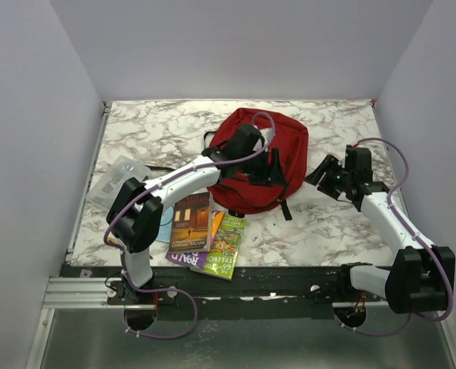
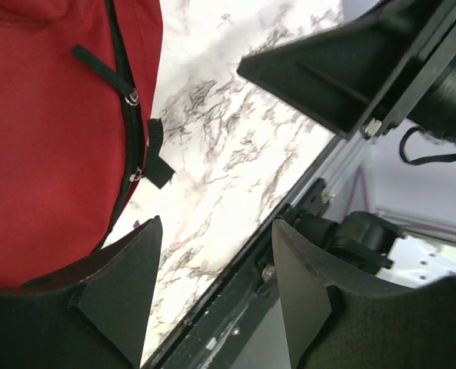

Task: Pack the student bag
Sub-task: Unzip the student bag at the center of the board.

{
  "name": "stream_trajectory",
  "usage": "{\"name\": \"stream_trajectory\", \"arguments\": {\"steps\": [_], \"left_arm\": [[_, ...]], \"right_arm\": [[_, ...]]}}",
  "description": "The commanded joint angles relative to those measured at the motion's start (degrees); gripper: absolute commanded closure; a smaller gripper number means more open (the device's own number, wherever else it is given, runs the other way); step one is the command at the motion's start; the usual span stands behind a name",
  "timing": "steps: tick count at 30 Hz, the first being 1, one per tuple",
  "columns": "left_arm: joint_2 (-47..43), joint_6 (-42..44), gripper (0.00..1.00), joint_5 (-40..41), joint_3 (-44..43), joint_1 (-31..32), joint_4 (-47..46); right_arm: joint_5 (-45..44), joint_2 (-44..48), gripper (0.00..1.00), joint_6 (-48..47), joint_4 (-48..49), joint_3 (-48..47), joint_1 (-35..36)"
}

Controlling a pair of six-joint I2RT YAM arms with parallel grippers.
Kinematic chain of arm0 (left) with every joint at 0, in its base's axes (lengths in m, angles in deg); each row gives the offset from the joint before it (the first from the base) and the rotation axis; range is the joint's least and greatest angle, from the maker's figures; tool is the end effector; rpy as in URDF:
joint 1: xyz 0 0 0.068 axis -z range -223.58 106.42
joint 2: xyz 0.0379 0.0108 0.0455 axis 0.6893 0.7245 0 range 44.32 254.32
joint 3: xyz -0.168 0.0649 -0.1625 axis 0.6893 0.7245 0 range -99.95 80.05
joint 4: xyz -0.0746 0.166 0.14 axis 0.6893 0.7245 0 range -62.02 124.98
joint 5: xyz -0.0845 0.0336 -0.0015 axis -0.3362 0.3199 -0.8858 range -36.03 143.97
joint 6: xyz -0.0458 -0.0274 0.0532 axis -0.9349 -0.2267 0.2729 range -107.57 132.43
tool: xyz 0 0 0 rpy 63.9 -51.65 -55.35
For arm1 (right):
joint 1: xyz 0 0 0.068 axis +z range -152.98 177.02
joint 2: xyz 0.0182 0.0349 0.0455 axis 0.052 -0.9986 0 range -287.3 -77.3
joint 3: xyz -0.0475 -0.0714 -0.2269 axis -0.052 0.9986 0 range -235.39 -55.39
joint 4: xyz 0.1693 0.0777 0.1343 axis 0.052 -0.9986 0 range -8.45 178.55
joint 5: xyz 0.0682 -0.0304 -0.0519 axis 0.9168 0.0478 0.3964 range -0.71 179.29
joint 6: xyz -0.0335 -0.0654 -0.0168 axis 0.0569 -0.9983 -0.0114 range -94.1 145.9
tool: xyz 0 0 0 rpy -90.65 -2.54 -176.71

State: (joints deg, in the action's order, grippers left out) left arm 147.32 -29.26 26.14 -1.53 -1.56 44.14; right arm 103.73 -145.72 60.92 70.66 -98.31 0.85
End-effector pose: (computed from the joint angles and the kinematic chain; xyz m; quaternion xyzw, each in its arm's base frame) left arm 0.2726 -0.2854 0.2397 0.1087 0.8705 -0.4468 0.1754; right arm 0.2474 0.0324 0.2001 0.1971 0.8910 0.2393 0.3317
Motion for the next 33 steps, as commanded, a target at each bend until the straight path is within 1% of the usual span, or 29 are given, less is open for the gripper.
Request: {"name": "stream_trajectory", "arguments": {"steps": [1,6,10,12,15,20,24,28,29,30,32,33], "left_arm": [[5.89,7.75,0.40,9.37,-6.65,3.67,9.57],[13.86,10.14,0.39,7.50,-15.61,5.58,14.09],[17.09,11.21,0.39,9.43,-19.86,5.60,16.32],[17.88,11.67,0.39,10.42,-20.73,5.66,16.36],[19.20,11.19,0.42,8.85,-21.66,5.69,16.73],[20.79,10.68,0.54,6.68,-21.72,5.93,16.40],[21.92,10.66,0.54,6.23,-22.89,6.03,15.76],[22.96,9.42,0.53,4.82,-24.07,6.06,15.42],[23.43,9.59,0.56,4.61,-24.87,6.17,15.37],[23.73,9.77,0.65,4.39,-25.47,6.23,15.47],[23.05,9.51,0.77,4.88,-25.01,6.31,15.39],[22.72,9.74,0.86,5.17,-24.58,6.41,15.21]], "right_arm": [[-7.46,-2.33,0.39,0.76,-2.17,1.36,-1.18],[-5.13,-0.79,0.39,0.08,-1.34,3.60,-1.20],[-1.15,0.11,0.39,0.55,0.93,5.67,-1.25],[1.48,-0.46,0.39,0.50,1.84,6.29,-1.22],[4.04,-1.77,0.40,1.08,2.87,7.33,-1.20],[8.71,-3.01,0.40,1.86,6.74,9.31,-1.20],[10.65,-4.06,0.40,3.11,11.05,10.62,-1.22],[11.40,-6.97,0.40,2.69,9.89,9.54,-1.20],[11.57,-7.52,0.40,2.87,10.53,9.87,-1.21],[11.72,-7.91,0.40,3.26,11.35,10.24,-1.25],[12.47,-9.34,0.40,4.79,11.68,10.33,-1.23],[13.28,-9.86,0.40,5.93,12.29,10.47,-1.27]]}}
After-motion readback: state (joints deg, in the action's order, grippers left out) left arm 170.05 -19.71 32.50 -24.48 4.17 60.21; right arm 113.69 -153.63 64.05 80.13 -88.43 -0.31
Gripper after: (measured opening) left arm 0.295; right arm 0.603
